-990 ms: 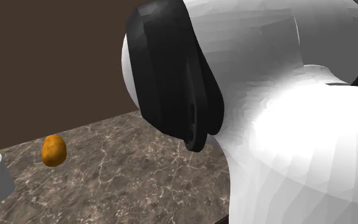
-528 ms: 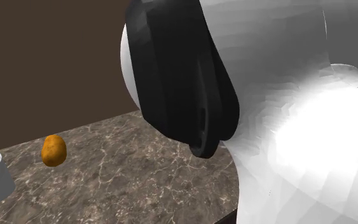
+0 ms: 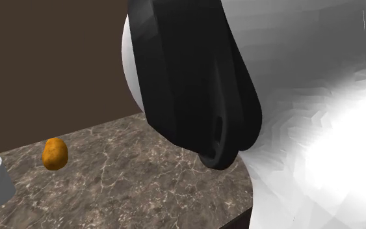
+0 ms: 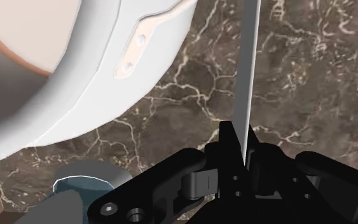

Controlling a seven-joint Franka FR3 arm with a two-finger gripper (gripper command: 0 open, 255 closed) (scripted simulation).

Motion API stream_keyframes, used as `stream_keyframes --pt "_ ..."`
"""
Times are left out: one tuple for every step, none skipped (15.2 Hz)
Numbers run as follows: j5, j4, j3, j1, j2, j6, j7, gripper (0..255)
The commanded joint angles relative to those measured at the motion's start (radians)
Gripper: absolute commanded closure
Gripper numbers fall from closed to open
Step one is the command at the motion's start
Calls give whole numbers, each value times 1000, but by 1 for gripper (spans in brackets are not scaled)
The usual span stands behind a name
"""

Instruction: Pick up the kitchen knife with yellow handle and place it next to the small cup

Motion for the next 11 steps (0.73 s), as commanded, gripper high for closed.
stream_keyframes --pt "-1 18 -1 0 -7 -25 0 255" --pt "-2 27 -1 0 -10 -38 1 255" --pt "-2 36 -1 0 -13 -50 1 255" --pt "-3 46 -1 0 -17 -62 2 255" --pt "-3 55 -1 0 -19 -75 2 255" --pt "-4 65 -1 0 -22 -87 2 255" --pt "-4 75 -2 0 -25 -100 3 255" --pt "-5 86 -2 0 -27 -113 3 255" --pt "-5 96 -2 0 -29 -126 3 255" --pt "-6 107 -2 0 -31 -138 4 255" --pt "-6 119 -2 0 -33 -151 4 255"
